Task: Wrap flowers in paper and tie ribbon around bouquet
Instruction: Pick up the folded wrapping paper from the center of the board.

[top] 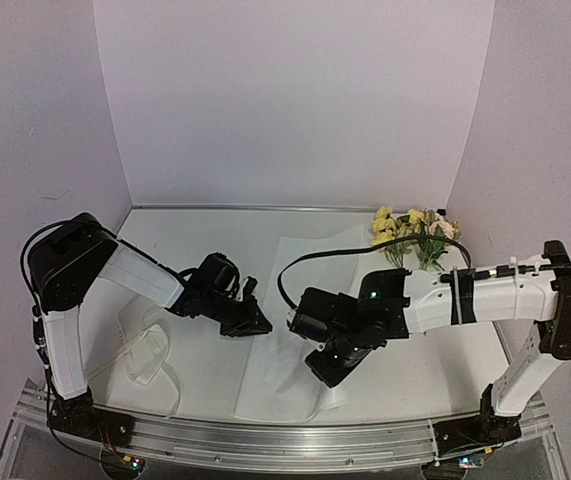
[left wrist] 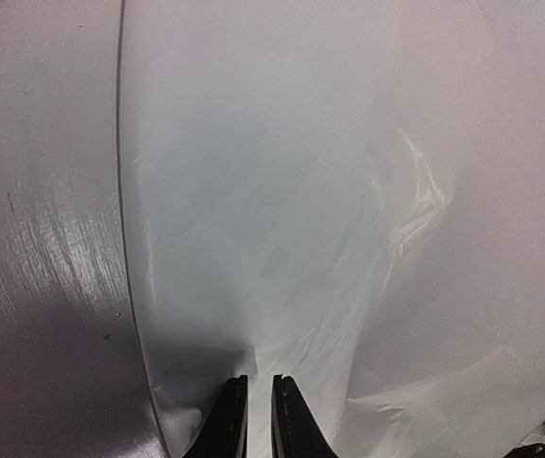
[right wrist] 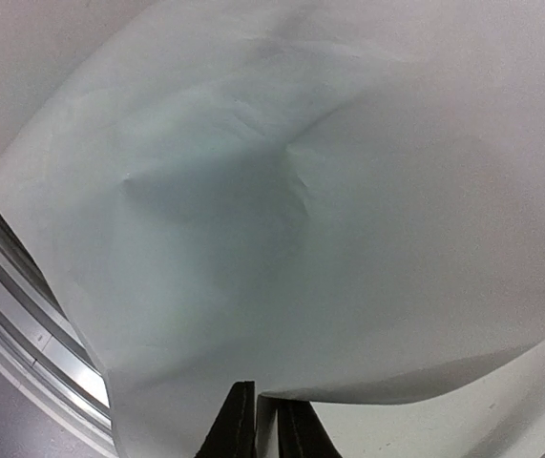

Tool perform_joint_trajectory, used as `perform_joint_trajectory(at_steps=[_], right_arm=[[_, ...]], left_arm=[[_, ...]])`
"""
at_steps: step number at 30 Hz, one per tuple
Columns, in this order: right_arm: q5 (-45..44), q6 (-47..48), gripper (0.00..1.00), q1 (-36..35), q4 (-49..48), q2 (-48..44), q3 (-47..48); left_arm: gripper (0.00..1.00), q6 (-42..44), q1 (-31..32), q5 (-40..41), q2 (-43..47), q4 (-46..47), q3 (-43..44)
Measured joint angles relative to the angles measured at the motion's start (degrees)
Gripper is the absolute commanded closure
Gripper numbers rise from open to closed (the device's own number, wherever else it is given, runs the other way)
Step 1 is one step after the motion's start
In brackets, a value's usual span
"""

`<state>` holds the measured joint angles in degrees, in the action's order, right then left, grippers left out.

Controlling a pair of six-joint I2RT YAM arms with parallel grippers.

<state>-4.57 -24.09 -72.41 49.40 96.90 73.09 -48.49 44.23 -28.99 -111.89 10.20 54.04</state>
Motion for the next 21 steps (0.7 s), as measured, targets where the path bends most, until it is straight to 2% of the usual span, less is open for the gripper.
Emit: perform_joint_trajectory(at_steps=[5,11,17,21], right_arm=[[0.90,4.26,0.98,-0.77,-0.74,1.36,0.21],[-1.54,10.48,0.99,-3.11,-0.25,3.91,0.66],[-6.40,17.77,0.98,-5.05,2.16,4.14,3.05],[-10.71,23.47,0.92,-5.68,6.47,4.13,5.21]], left_arm=[[0.77,-0.82,0.02,-0.68,-0.03,0.82,-0.06],[0.69,-0.92,-0.08,-1.46,0.37,-0.07,0.37],[0.60,1.32,-2.42,-4.05,1.37,-4.13,1.11],[0.55,3.14,-5.62,-5.55,3.44,-7.52,1.38]])
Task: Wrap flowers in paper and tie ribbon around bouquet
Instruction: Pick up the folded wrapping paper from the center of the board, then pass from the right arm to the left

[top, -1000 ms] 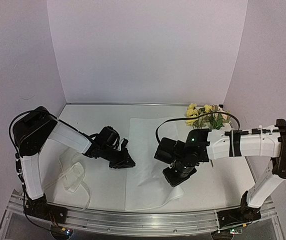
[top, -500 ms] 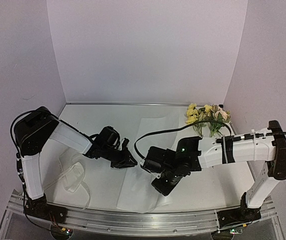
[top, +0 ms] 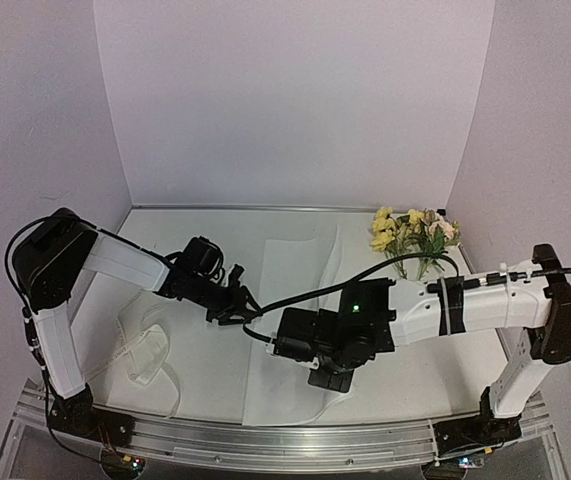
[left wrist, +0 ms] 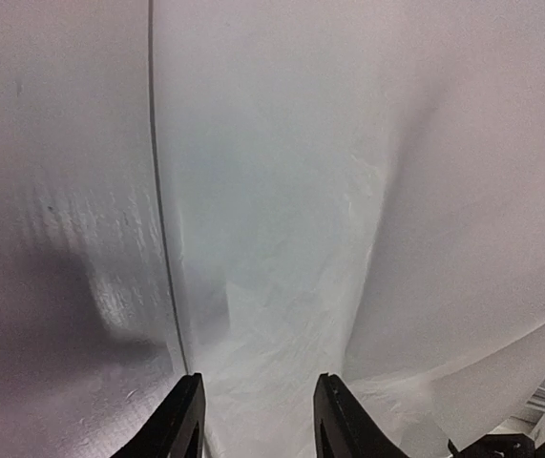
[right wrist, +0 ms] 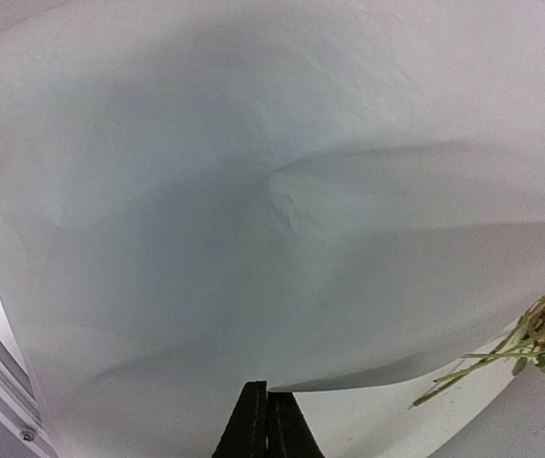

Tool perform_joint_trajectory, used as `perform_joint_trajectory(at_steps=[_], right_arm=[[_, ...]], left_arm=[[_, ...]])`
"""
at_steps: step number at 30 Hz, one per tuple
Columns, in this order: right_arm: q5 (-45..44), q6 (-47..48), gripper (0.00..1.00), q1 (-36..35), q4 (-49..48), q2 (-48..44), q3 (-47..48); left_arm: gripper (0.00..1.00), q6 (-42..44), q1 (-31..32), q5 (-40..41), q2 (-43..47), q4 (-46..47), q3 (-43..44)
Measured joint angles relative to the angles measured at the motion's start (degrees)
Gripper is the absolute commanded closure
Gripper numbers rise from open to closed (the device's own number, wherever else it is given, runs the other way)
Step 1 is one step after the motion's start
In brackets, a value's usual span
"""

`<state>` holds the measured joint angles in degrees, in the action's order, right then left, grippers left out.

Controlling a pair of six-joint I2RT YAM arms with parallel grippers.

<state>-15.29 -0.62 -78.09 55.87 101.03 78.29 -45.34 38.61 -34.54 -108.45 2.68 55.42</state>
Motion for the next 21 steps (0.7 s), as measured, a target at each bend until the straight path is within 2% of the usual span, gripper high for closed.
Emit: perform_joint_trajectory(at_steps=[5,9,15,21], right_arm=[[-4.04,4.28,0.91,-0.06,5.95,-0.13,5.73],[-4.42,3.33,0.93,0.00,9.73,-0.14,10.86],[-3.74,-0.81,0.92,0.00,12.89,-0.15,15.63],[1.54,-3.09,0.93,0.00,13.74,-0.15,22.18]], left_arm=[[0.48,2.25,-1.02,0.22,3.34,-3.05,0.55],[0.47,2.94,-0.73,0.35,6.72,-2.27,-2.04],[0.48,0.84,0.04,0.84,7.06,2.83,-8.26],[0.51,-2.23,2.67,1.14,3.96,9.64,-8.62]])
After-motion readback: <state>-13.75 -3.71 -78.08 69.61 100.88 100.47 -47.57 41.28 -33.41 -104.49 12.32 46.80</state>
